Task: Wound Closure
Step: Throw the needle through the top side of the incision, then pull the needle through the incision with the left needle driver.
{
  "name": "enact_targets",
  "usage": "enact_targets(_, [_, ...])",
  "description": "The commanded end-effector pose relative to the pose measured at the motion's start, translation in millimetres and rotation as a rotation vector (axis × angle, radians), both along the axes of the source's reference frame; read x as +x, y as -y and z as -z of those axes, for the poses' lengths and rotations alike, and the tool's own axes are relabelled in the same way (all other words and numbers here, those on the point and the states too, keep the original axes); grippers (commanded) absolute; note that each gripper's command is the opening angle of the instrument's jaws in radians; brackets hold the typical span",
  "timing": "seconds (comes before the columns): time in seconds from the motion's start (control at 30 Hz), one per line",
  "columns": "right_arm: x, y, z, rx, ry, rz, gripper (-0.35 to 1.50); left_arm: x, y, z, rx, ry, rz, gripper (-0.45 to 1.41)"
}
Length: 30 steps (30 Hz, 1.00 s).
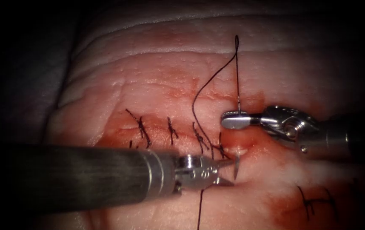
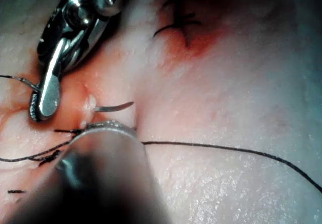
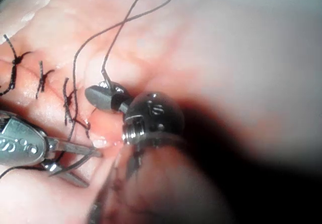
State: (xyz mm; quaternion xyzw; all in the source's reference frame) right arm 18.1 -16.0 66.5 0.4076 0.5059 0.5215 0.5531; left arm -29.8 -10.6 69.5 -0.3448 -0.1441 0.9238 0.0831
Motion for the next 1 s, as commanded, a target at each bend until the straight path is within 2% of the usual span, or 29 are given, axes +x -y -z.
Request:
enact_targets(0.03, [0.7,0.8,-0.5,-0.002,-0.004,0.004,-0.35,-0.5,0.2,-0.5,-0.002,0.005,0.004,0.21])
enact_targets(0.17, [0.5,0.6,-0.4,0.015,-0.018,-0.002,-0.35,-0.4,-0.2,-0.3,-0.010,0.020,0.010,0.19])
enact_targets(0.2, [0.3,0.3,-0.5,-0.020,-0.025,-0.008,-0.35,-0.3,-0.4,-0.2,-0.023,0.027,0.001,0.17])
enact_targets(0.23, [0.1,-0.1,-0.5,-0.084,-0.018,-0.020,0.00,-0.3,-0.5,-0.1,-0.034,0.036,-0.003,0.16])
enact_targets(0.27, [-0.4,-1.0,-0.7,-0.145,-0.010,-0.033,0.46,-0.1,-0.7,0.1,-0.069,0.059,-0.019,0.14])
enact_targets(0.3, [-1.5,-2.6,-1.1,-0.213,0.007,-0.036,0.83,0.2,-1.2,0.5,-0.110,0.093,-0.035,0.12])
enact_targets(0.37, [-1.8,-3.0,-1.2,-0.216,0.012,-0.038,0.89,0.3,-1.5,0.7,-0.125,0.113,-0.038,0.11])
enact_targets(0.43, [-2.8,-3.9,-1.6,-0.232,0.014,-0.048,0.91,0.6,-2.0,1.0,-0.153,0.150,-0.040,0.11])
enact_targets(0.47, [-3.8,-4.6,-2.1,-0.233,0.017,-0.065,0.86,0.7,-2.6,1.3,-0.172,0.187,-0.033,0.11])
enact_targets(0.63, [-5.1,-5.2,-2.9,-0.241,0.035,-0.081,0.79,0.6,-3.2,1.7,-0.200,0.255,-0.029,0.09])
enact_targets(0.73, [-5.4,-4.9,-3.5,-0.249,0.038,-0.081,0.76,0.1,-3.5,1.8,-0.227,0.304,-0.039,0.09])
enact_targets(0.83, [-5.2,-3.9,-4.0,-0.260,0.038,-0.080,0.63,-0.8,-3.8,1.4,-0.238,0.357,-0.054,0.19])
enact_targets(1.0, [-5.0,-3.3,-4.2,-0.266,0.039,-0.081,0.52,-1.4,-4.5,0.3,-0.247,0.382,-0.064,0.26])
